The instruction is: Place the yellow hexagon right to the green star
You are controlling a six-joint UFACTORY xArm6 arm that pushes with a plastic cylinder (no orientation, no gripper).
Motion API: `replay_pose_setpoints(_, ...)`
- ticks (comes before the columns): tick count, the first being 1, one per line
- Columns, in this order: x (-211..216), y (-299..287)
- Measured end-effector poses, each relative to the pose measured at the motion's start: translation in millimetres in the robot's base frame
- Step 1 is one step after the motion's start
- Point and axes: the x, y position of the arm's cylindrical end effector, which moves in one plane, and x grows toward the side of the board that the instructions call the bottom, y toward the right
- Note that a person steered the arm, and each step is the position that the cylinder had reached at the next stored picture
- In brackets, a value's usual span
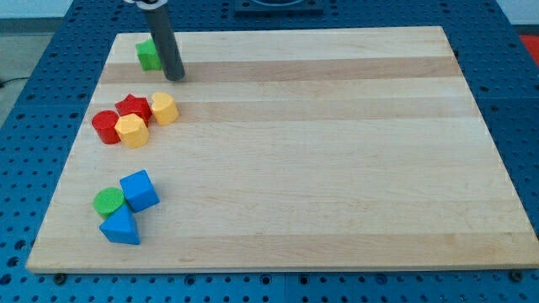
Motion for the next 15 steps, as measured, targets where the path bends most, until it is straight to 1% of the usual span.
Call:
replay_pose_setpoints(4,0.8,22.2)
replay_pose_setpoints(5,9.2,19.5)
replay_pose_setpoints(7,9.9,6.9)
replay_pose_setpoints(8,10.1,-42.0)
replay_pose_setpoints(9,22.1,-100.1)
replay_pose_setpoints(10,65.5,-129.0)
replay_pose_setpoints(11,81.2,-138.9)
replay_pose_setpoints(12,99.4,-138.7)
replay_pose_setpoints(13,146.6,-138.4)
replay_pose_setpoints(14,181.8,-130.6)
replay_pose_setpoints(15,198.1,-115.5)
